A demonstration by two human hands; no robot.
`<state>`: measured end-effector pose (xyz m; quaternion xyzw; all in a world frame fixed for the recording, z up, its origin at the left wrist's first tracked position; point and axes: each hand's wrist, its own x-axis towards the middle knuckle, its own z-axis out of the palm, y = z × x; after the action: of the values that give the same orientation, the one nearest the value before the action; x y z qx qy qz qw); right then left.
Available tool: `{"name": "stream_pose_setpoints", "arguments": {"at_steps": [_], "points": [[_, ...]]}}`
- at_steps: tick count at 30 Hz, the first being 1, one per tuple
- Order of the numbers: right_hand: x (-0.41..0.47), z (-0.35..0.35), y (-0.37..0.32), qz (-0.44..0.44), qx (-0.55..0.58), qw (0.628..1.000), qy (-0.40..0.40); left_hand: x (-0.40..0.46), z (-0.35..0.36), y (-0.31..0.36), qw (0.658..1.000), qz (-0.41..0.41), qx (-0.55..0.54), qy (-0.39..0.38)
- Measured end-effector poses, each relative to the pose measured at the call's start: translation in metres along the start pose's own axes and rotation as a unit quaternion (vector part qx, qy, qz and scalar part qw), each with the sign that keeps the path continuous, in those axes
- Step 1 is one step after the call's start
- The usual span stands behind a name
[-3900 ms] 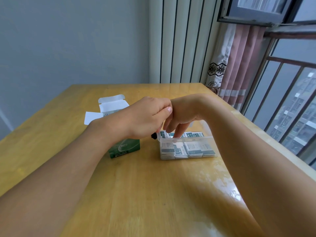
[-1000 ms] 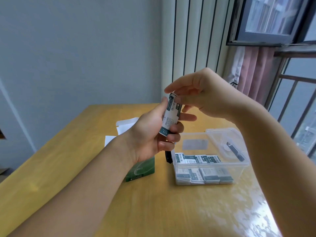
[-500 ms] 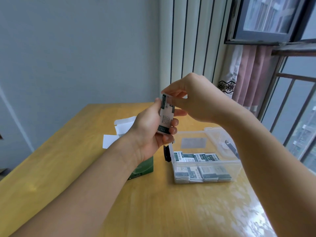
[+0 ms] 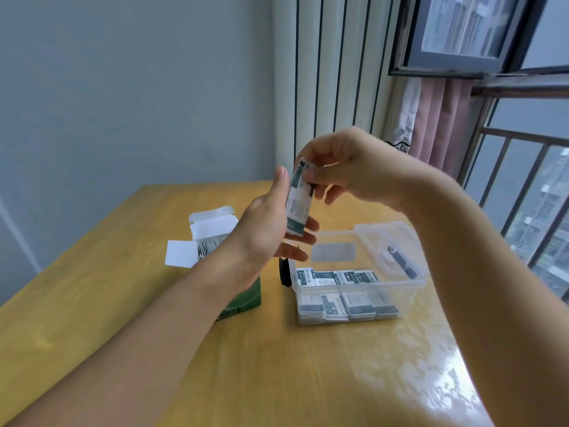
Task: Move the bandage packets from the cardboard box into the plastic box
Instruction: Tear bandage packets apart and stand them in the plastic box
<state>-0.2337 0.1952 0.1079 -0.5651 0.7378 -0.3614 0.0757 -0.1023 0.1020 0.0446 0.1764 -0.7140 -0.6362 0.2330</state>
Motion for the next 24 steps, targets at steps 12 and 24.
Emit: {"name": "stream_pose_setpoints", "arguments": {"at_steps": [12, 24], "points": [[0.008, 0.006, 0.055, 0.184, -0.163, 0.946, -0.210, 0.001, -0.015, -0.006, 0.884, 0.112, 0.436, -0.123], [0.014, 0.037, 0.063, 0.212, -0.156, 0.922, -0.283, 0.003, -0.011, -0.012, 0.852, 0.115, 0.483, -0.166]]}}
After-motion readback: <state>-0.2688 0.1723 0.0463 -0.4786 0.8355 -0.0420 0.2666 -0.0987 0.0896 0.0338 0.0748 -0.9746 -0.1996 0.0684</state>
